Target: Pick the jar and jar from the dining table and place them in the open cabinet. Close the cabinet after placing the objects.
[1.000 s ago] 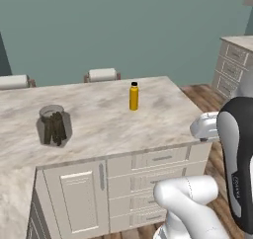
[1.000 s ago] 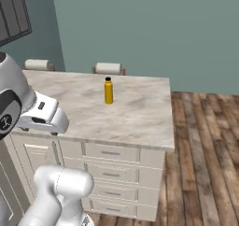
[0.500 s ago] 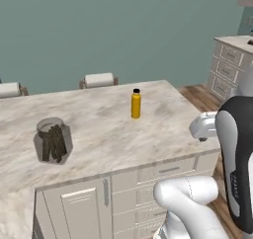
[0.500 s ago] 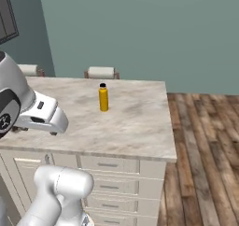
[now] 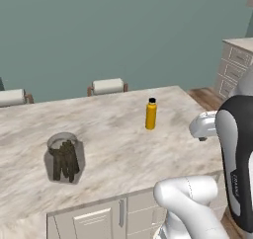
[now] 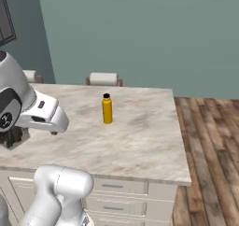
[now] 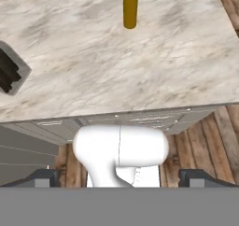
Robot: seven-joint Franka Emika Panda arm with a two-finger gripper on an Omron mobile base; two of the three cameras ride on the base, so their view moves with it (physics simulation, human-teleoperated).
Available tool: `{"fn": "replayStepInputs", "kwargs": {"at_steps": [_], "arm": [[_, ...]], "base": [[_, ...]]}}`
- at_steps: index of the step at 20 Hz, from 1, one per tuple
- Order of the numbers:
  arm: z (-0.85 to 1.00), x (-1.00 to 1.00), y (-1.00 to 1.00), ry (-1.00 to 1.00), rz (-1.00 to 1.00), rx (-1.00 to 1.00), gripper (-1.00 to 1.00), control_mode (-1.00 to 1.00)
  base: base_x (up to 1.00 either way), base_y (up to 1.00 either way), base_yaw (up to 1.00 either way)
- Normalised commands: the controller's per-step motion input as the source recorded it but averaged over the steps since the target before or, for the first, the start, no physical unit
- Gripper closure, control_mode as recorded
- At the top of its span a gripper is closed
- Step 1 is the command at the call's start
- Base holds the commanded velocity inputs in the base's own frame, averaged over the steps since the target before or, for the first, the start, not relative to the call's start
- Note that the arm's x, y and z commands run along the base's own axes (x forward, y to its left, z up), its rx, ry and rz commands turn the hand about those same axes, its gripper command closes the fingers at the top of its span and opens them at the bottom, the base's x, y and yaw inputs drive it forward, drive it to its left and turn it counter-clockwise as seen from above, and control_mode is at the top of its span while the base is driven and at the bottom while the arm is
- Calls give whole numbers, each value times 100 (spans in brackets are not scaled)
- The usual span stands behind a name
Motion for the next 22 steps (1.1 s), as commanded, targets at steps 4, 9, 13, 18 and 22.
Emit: {"fn": "replayStepInputs", "kwargs": {"at_steps": [4,9,13,18,22], "arm": [[0,0,0,0,0,0,-100,100],[0,0,0,0,0,0,-100,100],[0,0,0,0,0,0,-100,100],[0,0,0,0,0,0,-100,100],[0,0,0,0,0,0,-100,100]], "base": [[2,46,0],[0,54,0],[0,45,0],[6,21,15],[21,16,23]]}}
